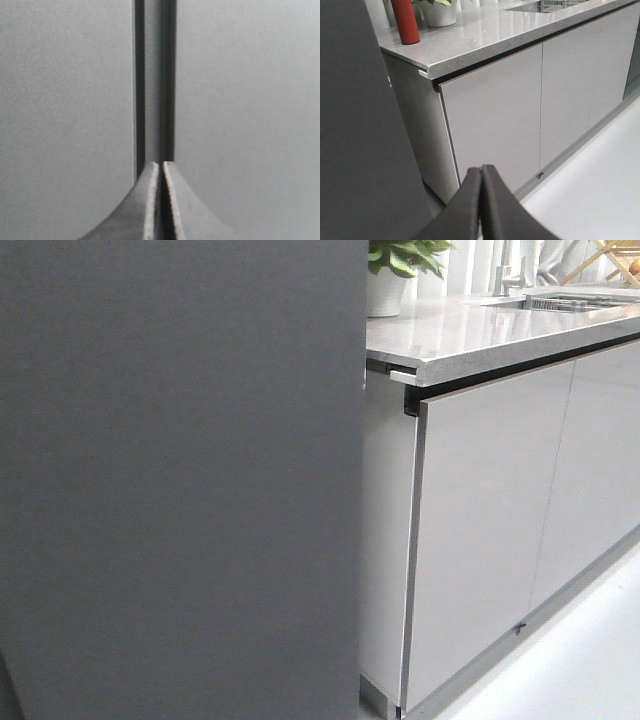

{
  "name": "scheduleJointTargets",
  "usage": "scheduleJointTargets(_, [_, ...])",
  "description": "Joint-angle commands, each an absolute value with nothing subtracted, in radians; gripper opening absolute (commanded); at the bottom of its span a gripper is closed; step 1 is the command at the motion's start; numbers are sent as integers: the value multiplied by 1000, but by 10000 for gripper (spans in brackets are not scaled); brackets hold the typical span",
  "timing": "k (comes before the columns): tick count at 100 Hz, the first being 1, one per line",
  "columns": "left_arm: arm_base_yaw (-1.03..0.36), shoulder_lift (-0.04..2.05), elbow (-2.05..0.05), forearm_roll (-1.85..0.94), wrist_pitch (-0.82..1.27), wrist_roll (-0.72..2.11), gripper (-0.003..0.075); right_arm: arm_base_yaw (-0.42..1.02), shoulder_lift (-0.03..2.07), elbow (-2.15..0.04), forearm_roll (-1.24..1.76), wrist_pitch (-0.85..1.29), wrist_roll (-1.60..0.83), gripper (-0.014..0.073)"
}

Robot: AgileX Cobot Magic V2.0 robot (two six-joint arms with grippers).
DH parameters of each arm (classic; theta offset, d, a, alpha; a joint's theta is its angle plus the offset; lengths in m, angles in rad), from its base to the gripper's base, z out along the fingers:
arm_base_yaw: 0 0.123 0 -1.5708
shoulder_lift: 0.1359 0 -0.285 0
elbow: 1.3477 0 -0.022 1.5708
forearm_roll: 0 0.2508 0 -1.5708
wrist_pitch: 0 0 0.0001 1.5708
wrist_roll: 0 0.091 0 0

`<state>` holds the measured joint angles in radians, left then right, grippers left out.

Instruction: Close fridge door

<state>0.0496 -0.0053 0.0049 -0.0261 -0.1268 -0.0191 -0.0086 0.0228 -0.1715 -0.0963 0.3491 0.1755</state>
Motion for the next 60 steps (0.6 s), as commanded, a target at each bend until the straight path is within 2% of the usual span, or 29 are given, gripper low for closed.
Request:
scheduleJointTargets(1, [46,-26,40,-30,-200,-23,-20,-16,11,-153,-125,204,177,-46])
scheduleJointTargets(27, [46,-26,40,-30,-200,-23,-20,-16,-17,-52,-129,139,177,-46])
scheduleJointTargets(45, [46,-26,40,-30,-200,-23,-20,-17,-17,39,-137,8,177,-46])
scheduleJointTargets(60, [46,-26,40,-30,-200,-23,-20,-17,-17,37,-151,36,177,-46])
